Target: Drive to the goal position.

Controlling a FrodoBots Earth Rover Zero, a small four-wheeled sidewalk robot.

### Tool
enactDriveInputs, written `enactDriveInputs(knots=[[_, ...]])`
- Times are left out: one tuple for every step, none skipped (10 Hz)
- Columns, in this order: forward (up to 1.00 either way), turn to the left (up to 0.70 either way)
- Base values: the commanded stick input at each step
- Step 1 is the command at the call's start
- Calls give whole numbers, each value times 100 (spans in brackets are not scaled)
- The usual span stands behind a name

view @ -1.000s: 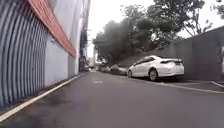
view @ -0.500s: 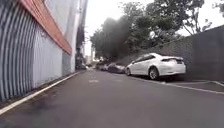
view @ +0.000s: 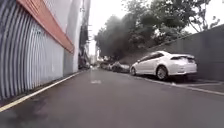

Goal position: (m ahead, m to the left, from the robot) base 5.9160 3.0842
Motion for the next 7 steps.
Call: enactDriveInputs(knots=[[70, 0], [70, 0], [70, 0], [70, 0], [70, 0], [70, 0], [70, 0]])
